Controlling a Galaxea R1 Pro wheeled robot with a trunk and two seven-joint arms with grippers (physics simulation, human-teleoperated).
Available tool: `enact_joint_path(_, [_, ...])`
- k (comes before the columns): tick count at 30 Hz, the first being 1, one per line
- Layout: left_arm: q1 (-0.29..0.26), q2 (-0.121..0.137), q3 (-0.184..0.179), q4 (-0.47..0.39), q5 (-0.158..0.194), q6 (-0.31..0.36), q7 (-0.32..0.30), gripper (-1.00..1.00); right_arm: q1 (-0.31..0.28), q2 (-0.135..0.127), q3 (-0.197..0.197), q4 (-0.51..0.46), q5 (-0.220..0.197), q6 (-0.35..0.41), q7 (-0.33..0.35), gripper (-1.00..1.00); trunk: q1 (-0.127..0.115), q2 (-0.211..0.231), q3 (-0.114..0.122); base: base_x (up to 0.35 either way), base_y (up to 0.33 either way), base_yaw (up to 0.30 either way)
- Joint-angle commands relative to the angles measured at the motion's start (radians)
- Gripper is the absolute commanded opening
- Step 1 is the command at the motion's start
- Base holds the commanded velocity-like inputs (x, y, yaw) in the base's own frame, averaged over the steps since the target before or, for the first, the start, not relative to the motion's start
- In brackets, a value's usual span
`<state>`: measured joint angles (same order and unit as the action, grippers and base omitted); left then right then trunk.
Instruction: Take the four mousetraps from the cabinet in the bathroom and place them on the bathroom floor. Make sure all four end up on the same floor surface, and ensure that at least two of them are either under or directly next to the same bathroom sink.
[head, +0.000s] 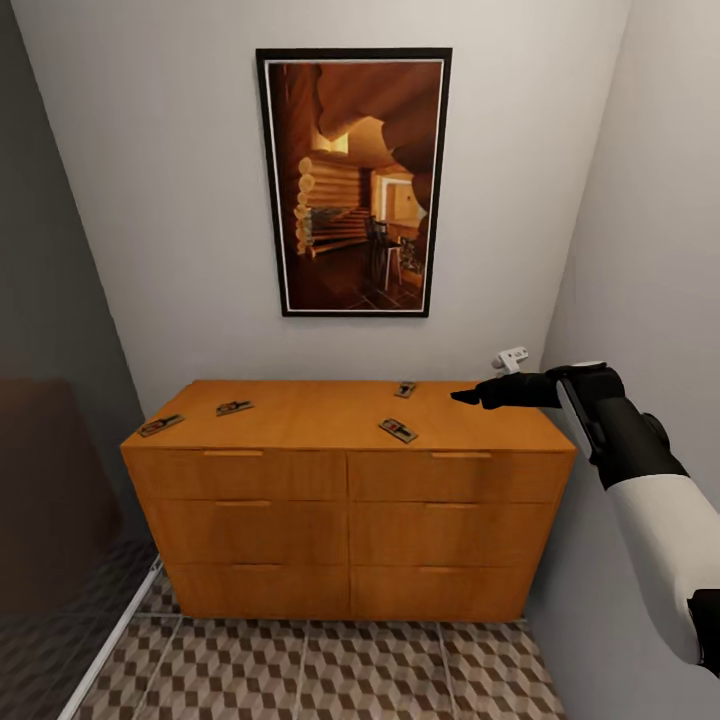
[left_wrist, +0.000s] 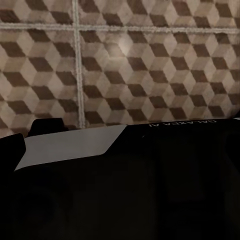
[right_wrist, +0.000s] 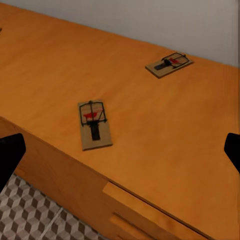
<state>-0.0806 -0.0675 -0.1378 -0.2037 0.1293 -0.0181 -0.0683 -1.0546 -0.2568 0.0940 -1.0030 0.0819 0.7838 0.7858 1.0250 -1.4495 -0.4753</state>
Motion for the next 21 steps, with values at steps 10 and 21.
enact_joint_path(10, [-0.001, 0.003, -0.007, 0.000, 0.011, -0.002, -0.001, 1.00, 0.000, 0.001, 0.001, 0.004, 0.009, 0.002, 0.007, 1.00, 0.000, -0.001, -0.001, 0.026, -0.007, 0.000])
enact_joint_path(21, [-0.001, 0.003, -0.006, 0.000, 0.011, -0.002, -0.001, 1.00, 0.001, 0.002, 0.002, 0.047, 0.009, 0.000, 0.005, 1.00, 0.000, -0.001, -0.001, 0.123, 0.142, 0.000])
